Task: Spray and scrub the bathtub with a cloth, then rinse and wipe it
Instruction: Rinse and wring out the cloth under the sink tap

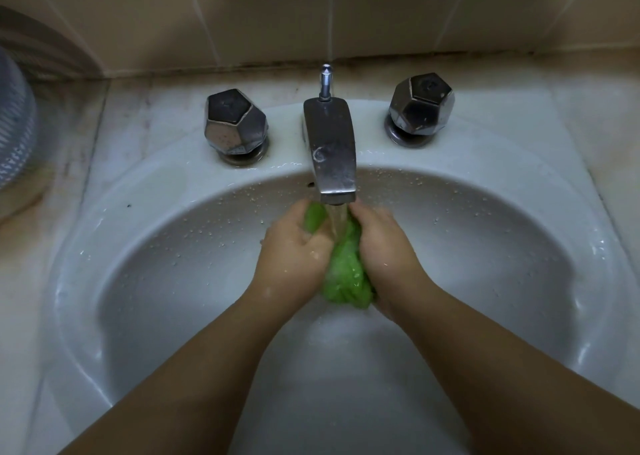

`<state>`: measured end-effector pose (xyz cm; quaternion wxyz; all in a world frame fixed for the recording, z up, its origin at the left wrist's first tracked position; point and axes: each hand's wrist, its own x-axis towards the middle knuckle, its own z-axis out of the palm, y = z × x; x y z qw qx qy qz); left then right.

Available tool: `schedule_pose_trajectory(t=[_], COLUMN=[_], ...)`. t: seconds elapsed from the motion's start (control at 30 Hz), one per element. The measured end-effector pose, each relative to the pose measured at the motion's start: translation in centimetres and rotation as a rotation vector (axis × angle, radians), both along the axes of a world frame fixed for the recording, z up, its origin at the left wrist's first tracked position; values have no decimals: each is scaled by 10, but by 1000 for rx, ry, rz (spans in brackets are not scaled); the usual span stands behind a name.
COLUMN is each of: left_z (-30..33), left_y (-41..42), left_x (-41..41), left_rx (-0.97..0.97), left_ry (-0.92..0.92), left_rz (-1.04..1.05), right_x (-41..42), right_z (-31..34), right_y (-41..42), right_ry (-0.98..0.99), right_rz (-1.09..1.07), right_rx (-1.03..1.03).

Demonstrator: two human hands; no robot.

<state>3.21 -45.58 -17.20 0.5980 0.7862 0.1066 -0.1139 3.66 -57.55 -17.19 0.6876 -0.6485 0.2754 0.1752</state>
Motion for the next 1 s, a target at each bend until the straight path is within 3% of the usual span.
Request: schedule_pose_trajectory(t=[0.07, 0.13, 0.23, 0.3, 0.37, 0.43, 0.5, 0.63, 0.73, 0.8, 0.9, 1.0], left_z=[3, 7, 12, 10, 8, 8, 16, 23, 20, 16, 11, 13], left_y=[2, 4, 7, 11, 20, 30, 36, 38, 36, 35, 37, 36], left_x=[3, 7, 9, 6, 2, 2, 6, 10, 12, 15, 23, 31], left_rx=[31, -6, -21, 24, 69, -19, -148, -207, -652, -815, -781, -631], left_ry=[37, 79, 96, 101, 127, 165, 199, 234, 573, 776, 844, 767], left_rz=[35, 50, 84, 2, -65, -78, -175, -416, -371, -457, -674, -785], right_x=[-6, -9, -7, -2, 3, 8, 11, 10, 3, -2, -1, 0], right_z=[-4, 2, 5, 6, 6, 10, 14, 23, 30, 36, 39, 35], right_y=[-8, -20, -39, -46, -51, -55, -52, -42, -47, -49, -57, -63], right_ry=[-73, -190, -158, -102, -112, -145, -200, -229, -401, -597, -865, -859], right_rz=[101, 335, 497, 521, 510, 407, 342, 409, 658, 817, 1017, 1237], right_rx=[-47, -16, 97, -18, -278, -478, -418, -267, -343, -426, -536, -726])
